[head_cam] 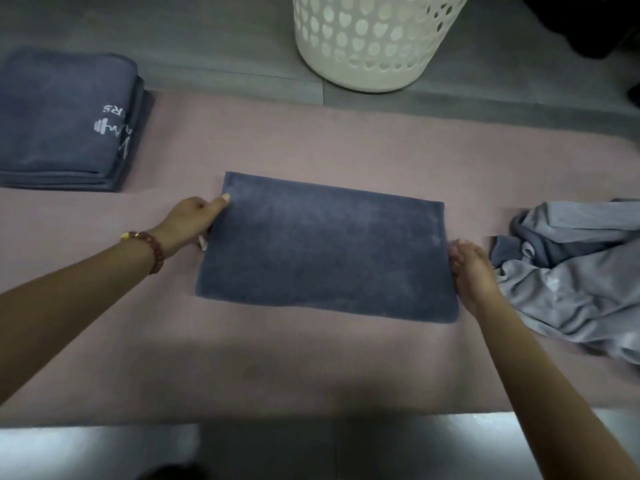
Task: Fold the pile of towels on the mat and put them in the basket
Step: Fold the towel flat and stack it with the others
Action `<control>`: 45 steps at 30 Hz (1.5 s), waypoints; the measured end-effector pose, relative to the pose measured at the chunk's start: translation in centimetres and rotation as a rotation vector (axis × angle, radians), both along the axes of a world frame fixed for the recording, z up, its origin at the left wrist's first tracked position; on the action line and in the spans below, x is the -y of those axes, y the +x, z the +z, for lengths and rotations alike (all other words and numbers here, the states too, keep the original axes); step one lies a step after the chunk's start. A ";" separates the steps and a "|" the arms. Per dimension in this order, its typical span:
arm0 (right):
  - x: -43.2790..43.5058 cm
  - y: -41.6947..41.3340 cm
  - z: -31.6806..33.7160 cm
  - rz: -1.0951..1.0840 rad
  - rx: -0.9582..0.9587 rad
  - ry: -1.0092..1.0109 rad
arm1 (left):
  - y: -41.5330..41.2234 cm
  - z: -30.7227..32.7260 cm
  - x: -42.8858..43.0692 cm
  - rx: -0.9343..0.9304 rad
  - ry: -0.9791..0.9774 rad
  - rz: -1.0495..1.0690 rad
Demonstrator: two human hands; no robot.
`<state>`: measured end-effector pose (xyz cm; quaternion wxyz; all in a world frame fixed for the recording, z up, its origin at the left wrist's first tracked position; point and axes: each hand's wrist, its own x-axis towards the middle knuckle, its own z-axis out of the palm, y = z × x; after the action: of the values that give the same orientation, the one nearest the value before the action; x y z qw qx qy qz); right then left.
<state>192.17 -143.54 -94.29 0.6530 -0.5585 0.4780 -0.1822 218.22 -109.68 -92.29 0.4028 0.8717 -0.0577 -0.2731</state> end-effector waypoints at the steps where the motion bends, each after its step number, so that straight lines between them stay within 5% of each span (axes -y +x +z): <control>1: -0.6 -1.3 0.3 0.001 0.006 0.027 | -1.0 0.1 -0.9 0.030 -0.027 -0.013; 10: -3.7 -6.1 0.1 0.057 -0.149 -0.351 | -7.2 -1.5 -5.1 0.057 -0.127 -0.062; 19: -6.9 -4.5 -0.3 0.122 -0.356 -0.749 | -8.2 -2.3 -5.3 0.273 0.043 -0.132; 25: -6.0 -4.0 0.5 0.160 -0.425 -0.778 | -8.2 -2.0 -4.4 0.478 0.153 -0.160; 32: -7.9 -6.9 0.4 0.282 -0.570 -0.726 | -12.0 -2.9 -7.3 0.471 0.230 -0.178; 35: -8.7 -7.7 -0.3 0.290 -0.609 -0.788 | -13.2 -2.5 -7.2 0.427 0.262 -0.103; 38: -9.0 -7.1 -0.9 0.233 -0.660 -1.024 | -13.1 -2.1 -5.7 0.633 0.366 -0.029; 42: -10.9 -5.1 -0.8 0.368 -0.458 -1.195 | -13.7 -2.4 -2.5 0.899 0.266 -0.440; 45: -14.2 -2.9 -1.6 0.759 -0.417 -1.195 | -15.5 -4.2 0.5 0.928 0.303 -0.843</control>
<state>189.30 -129.29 -95.92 0.1512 -0.9689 0.1853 -0.0632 202.73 -110.14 -96.47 0.0665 0.8490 -0.5241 -0.0076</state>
